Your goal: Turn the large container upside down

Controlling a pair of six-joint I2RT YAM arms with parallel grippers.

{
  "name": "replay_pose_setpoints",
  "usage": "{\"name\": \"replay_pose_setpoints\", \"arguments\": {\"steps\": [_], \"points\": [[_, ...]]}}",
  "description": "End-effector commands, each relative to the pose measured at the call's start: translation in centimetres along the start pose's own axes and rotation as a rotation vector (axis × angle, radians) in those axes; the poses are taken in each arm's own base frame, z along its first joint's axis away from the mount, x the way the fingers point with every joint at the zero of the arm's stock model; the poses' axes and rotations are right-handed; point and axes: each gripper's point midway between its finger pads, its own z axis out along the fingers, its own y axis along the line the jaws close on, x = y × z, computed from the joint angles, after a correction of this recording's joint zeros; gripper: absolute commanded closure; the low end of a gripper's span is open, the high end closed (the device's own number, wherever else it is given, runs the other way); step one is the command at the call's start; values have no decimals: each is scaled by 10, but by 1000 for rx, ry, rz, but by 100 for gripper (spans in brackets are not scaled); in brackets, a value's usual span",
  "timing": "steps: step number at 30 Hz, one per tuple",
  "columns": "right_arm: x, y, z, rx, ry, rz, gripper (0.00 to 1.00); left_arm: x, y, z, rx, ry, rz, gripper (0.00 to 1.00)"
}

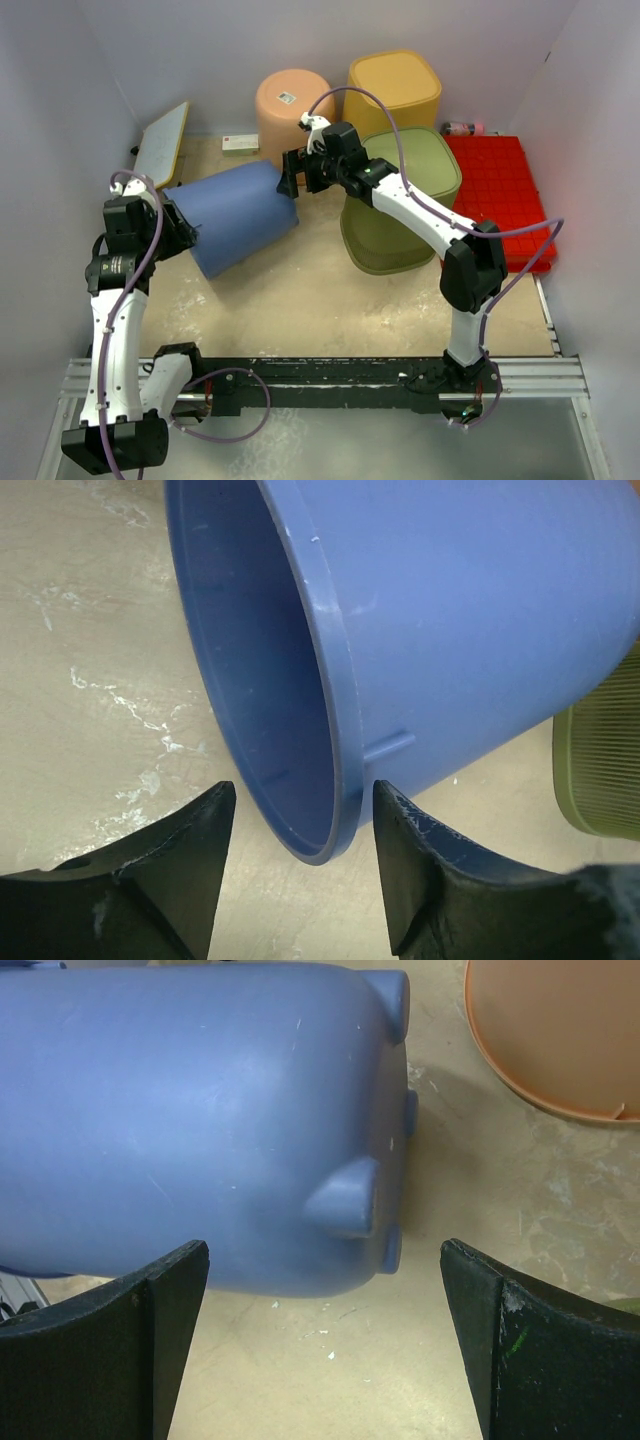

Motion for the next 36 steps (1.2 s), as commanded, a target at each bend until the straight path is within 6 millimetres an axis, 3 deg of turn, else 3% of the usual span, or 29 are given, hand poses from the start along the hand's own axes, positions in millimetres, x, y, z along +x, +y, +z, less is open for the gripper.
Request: {"name": "replay_pose_setpoints", "arguments": {"steps": [1, 4, 9, 12, 16, 17, 25, 30, 36], "points": [[-15, 0, -5, 7, -49, 1, 0, -22, -4, -6, 4, -85, 17, 48], [-14, 0, -4, 7, -46, 0, 0, -16, -6, 1, 24, -69, 7, 56], [-13, -2, -2, 5, -47, 7, 0, -5, -9, 10, 56, -23, 2, 58], [-11, -4, 2, -1, -32, 27, 0, -5, -14, 11, 82, -33, -19, 71], [-9, -5, 6, -10, -26, 42, 0, -7, -9, 9, 55, -43, -19, 98], [-8, -5, 8, -14, -22, 42, 0, -8, -8, 9, 47, -43, -16, 100], [-2, -1, 21, -66, -13, 37, 0, -14, 7, 1, -47, -60, 12, 100], [-1, 14, 27, -167, -10, 32, 0, -16, 11, -3, -71, -77, 2, 100], [-3, 21, 38, -219, -11, 43, 0, -13, 5, -1, -36, -61, 5, 100]]}}
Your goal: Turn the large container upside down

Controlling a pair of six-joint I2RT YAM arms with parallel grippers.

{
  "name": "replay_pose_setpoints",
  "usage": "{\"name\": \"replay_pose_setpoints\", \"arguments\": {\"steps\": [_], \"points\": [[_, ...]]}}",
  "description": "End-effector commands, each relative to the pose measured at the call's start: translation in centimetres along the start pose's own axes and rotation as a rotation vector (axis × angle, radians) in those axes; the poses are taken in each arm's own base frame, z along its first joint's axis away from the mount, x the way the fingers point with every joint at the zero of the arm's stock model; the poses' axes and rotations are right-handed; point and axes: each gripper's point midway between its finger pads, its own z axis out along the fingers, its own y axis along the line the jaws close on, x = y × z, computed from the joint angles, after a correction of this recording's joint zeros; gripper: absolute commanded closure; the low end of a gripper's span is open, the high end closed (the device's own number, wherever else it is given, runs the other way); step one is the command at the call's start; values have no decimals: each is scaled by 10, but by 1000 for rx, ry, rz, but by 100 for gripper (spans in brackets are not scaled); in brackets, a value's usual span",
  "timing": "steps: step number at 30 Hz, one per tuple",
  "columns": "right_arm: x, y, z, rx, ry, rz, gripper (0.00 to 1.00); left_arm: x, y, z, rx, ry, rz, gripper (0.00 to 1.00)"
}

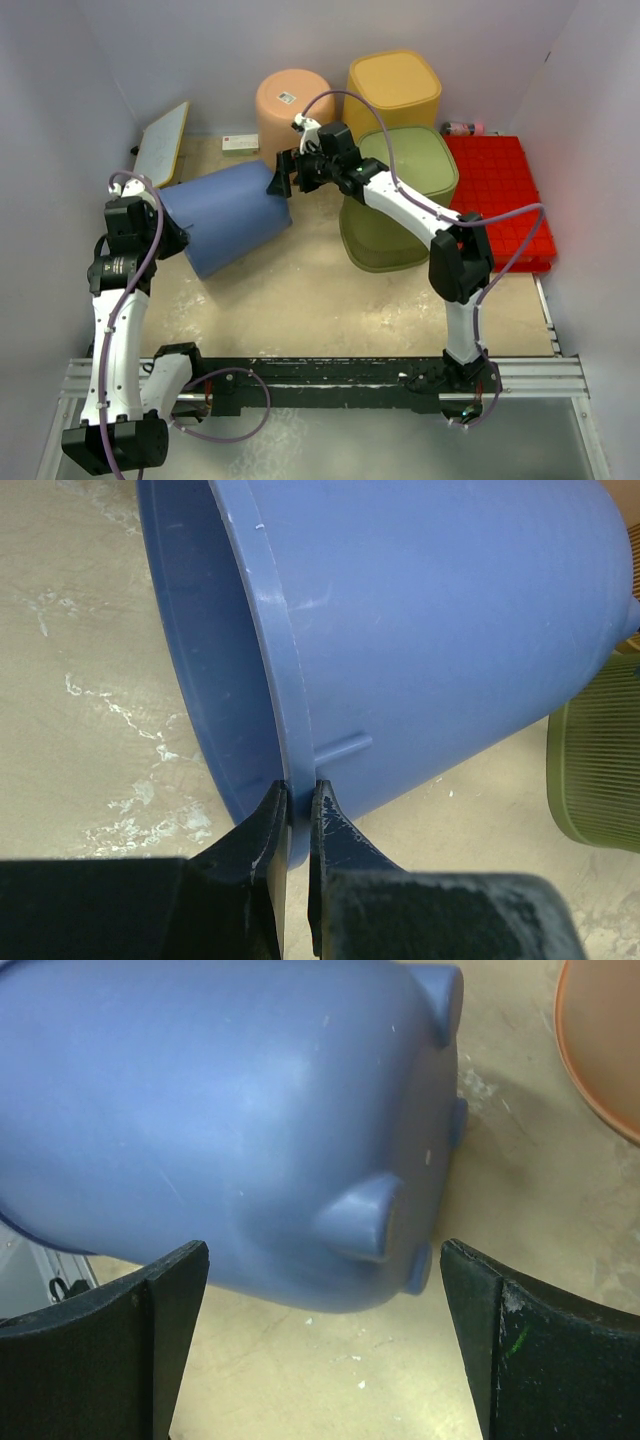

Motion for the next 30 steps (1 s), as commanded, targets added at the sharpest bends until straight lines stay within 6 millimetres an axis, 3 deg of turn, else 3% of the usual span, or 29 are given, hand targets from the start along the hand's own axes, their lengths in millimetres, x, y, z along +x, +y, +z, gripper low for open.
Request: {"name": "replay_pose_setpoints", "arguments": {"steps": [1, 8, 12, 15, 21, 23, 27, 30], "points": [[-13, 10, 15, -83, -38, -3, 0, -9, 1, -5, -15, -30, 25, 100], [-17, 5, 26, -70, -53, 22, 0, -6, -1, -3, 1, -17, 29, 100], [-18, -3, 20, -9, -66, 14, 0, -5, -1, -3, 3, -14, 30, 100], [-20, -19, 7, 113, -84, -8, 0, -6, -2, -2, 6, -12, 30, 100], [-10, -75, -29, 451, -126, 25, 0, -7, -1, -2, -1, -16, 33, 100], [-11, -84, -39, 511, -147, 27, 0, -9, 4, -4, -29, -23, 35, 100], [-19, -78, -45, 502, -148, 28, 0, -14, 16, -9, -102, -40, 40, 100], [-36, -55, -45, 486, -165, -84, 0, -16, 19, -11, -123, -51, 29, 100]]}}
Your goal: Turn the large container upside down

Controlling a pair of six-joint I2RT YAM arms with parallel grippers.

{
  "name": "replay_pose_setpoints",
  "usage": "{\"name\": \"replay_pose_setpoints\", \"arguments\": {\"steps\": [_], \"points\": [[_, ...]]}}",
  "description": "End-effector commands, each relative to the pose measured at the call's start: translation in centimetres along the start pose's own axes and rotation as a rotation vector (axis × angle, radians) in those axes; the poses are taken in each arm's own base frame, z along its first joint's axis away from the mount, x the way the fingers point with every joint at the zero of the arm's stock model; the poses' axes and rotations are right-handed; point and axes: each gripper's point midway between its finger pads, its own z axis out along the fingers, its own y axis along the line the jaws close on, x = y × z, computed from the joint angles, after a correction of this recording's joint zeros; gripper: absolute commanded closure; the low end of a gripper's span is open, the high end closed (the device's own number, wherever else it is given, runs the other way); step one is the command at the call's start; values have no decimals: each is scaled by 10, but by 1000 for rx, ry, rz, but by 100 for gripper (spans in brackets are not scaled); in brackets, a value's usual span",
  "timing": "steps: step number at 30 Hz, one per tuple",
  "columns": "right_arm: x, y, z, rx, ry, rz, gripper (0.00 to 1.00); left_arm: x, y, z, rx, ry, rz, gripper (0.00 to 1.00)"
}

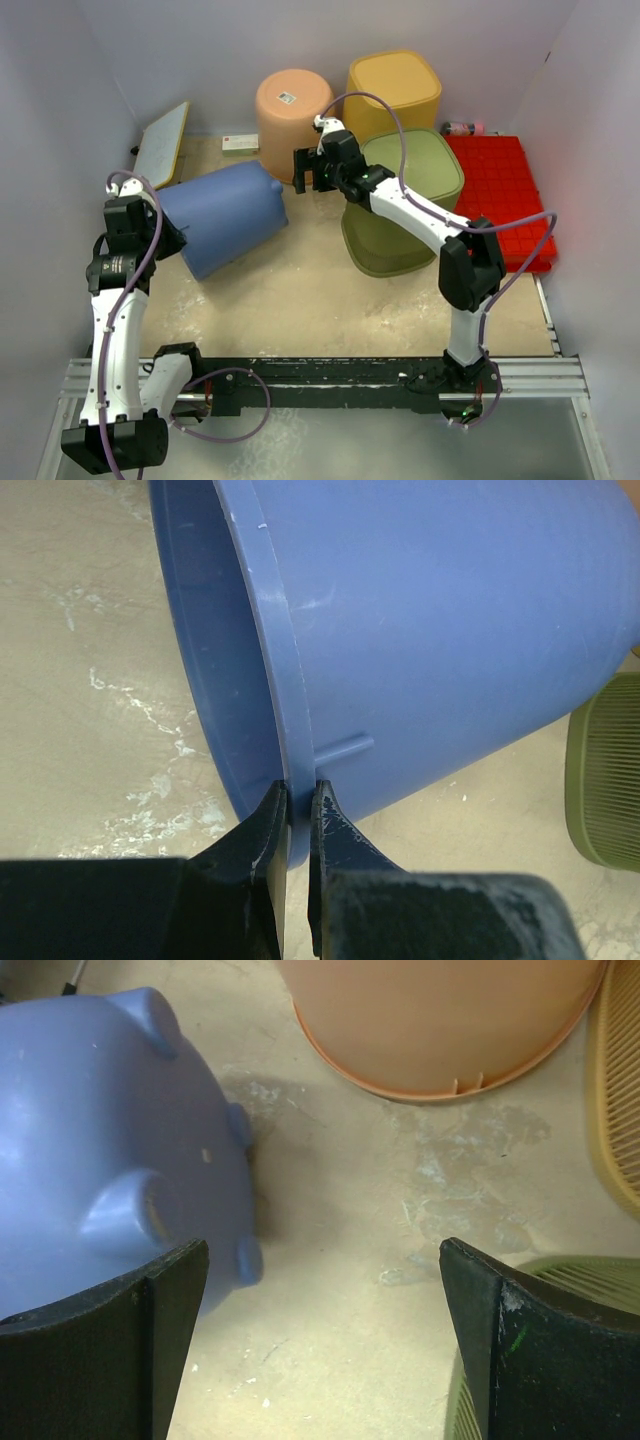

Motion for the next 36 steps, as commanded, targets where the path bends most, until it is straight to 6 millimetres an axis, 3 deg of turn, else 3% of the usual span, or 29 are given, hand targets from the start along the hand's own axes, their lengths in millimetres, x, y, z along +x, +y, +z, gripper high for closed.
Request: {"name": "replay_pose_setpoints", "arguments": {"steps": [1, 7, 12, 20, 30, 36], "points": [[-38, 17, -23, 48, -100, -145, 0, -14, 14, -9, -87, -50, 24, 100], [-54, 59, -34, -9, -136, -188, 0, -14, 16, -10, -97, -54, 22, 100], [-42, 82, -21, -118, -76, -212, 0, -15, 15, -12, -93, -60, 24, 100], [-11, 100, -2, -240, 19, -196, 0, -15, 21, -15, -123, -65, 34, 100], [-1, 125, 7, -361, 60, -154, 0, -13, 16, -12, -97, -55, 30, 100], [-8, 134, 2, -409, 34, -129, 0, -12, 15, -12, -88, -51, 32, 100]]}}
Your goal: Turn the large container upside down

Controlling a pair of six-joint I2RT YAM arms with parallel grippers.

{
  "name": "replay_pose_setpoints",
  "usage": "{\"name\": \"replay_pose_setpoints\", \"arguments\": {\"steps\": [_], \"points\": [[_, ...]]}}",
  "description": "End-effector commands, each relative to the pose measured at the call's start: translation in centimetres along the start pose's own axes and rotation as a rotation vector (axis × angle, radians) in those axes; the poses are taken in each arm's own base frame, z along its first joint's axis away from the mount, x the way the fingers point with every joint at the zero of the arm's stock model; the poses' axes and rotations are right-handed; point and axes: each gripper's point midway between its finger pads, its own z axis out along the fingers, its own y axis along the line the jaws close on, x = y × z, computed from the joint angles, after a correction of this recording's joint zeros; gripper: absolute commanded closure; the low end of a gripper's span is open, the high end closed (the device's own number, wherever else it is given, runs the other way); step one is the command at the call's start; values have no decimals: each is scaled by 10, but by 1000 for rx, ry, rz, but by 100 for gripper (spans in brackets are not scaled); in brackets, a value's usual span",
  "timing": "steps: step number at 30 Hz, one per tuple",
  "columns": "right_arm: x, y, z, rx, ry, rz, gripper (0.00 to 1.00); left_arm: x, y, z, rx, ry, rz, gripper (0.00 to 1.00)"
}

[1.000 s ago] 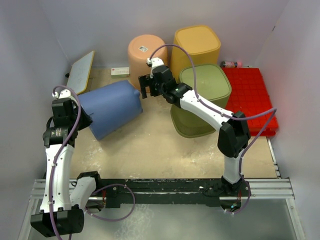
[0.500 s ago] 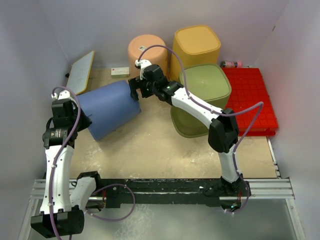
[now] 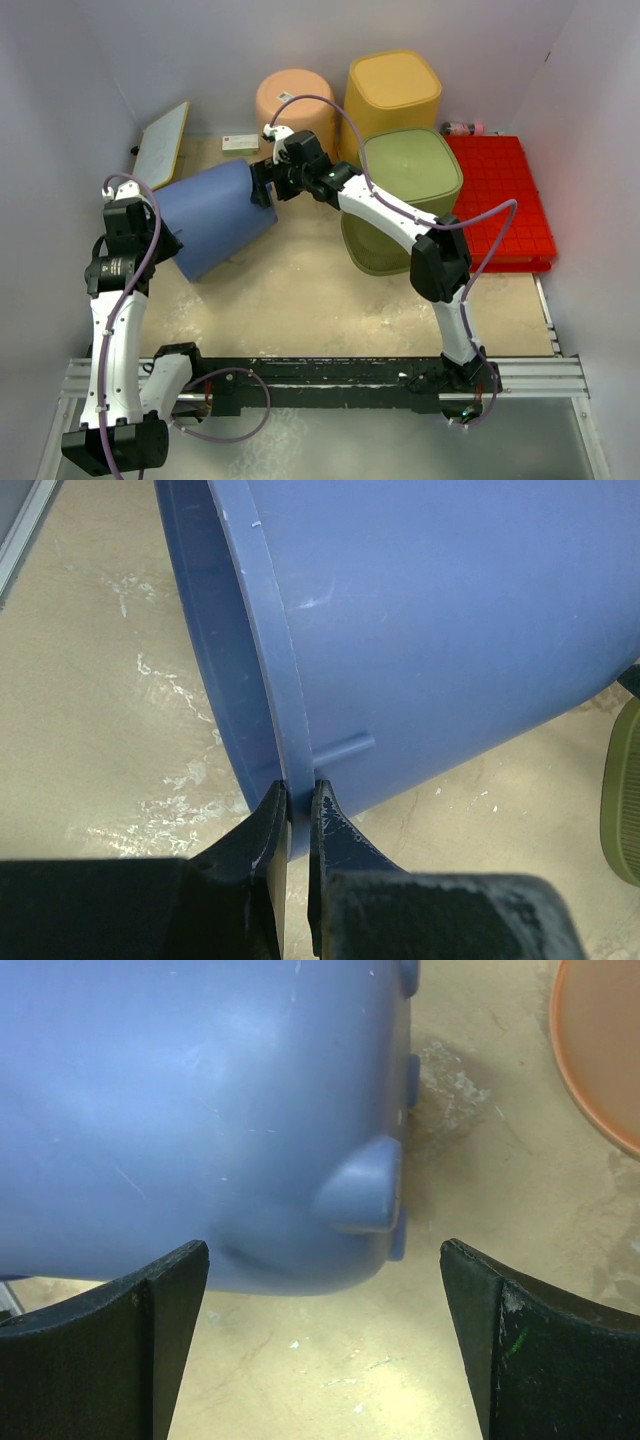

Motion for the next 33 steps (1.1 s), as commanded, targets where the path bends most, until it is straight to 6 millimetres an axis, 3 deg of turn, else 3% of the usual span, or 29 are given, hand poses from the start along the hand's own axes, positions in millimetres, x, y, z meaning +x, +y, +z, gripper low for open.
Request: {"name": "replay_pose_setpoints", "arguments": {"steps": [1, 13, 19, 23, 33], "points": [[-34, 21, -8, -82, -97, 12, 0, -13, -3, -6, 10, -44, 27, 100], [-43, 11, 15, -75, -123, 97, 0, -11, -6, -5, 32, -33, 26, 100], [-43, 21, 20, -135, -118, 111, 0, -10, -7, -5, 35, -31, 25, 100], [-43, 43, 12, -259, -110, 113, 0, -9, -8, -4, 40, -28, 25, 100], [-62, 86, -33, -481, -165, 107, 0, -8, -10, -2, 51, -18, 23, 100]]}}
